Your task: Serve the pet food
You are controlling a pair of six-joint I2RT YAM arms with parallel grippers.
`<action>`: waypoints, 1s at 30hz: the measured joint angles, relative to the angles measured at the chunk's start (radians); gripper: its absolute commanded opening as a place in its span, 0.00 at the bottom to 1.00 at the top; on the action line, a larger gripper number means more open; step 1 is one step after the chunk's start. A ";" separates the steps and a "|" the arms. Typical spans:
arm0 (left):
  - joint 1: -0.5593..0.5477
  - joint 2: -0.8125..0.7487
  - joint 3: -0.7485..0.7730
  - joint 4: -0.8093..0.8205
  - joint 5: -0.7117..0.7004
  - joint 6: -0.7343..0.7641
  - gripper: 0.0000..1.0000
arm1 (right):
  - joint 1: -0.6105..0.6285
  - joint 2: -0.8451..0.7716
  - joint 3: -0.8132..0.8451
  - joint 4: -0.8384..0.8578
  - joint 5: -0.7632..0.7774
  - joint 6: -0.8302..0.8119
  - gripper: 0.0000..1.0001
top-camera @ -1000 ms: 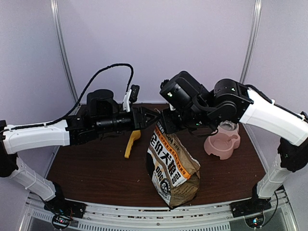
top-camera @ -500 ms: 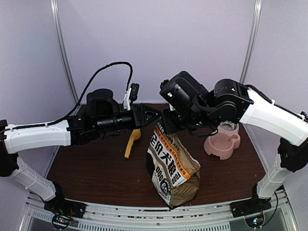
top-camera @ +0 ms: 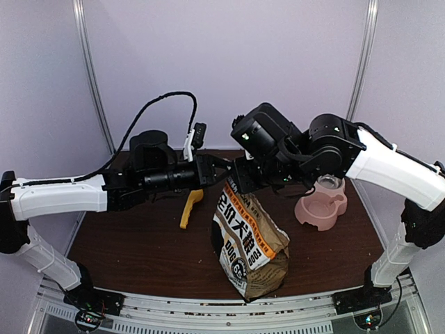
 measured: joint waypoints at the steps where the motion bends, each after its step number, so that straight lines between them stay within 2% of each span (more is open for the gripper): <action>1: 0.000 0.002 0.000 0.002 0.002 -0.003 0.14 | 0.000 0.000 0.000 -0.001 0.000 0.000 0.00; 6: -0.006 0.002 0.000 0.011 0.007 -0.012 0.00 | 0.000 0.000 -0.004 -0.005 0.005 0.000 0.00; 30: -0.023 0.008 0.000 -0.005 -0.030 -0.014 0.00 | 0.010 -0.003 -0.039 -0.006 0.089 -0.005 0.00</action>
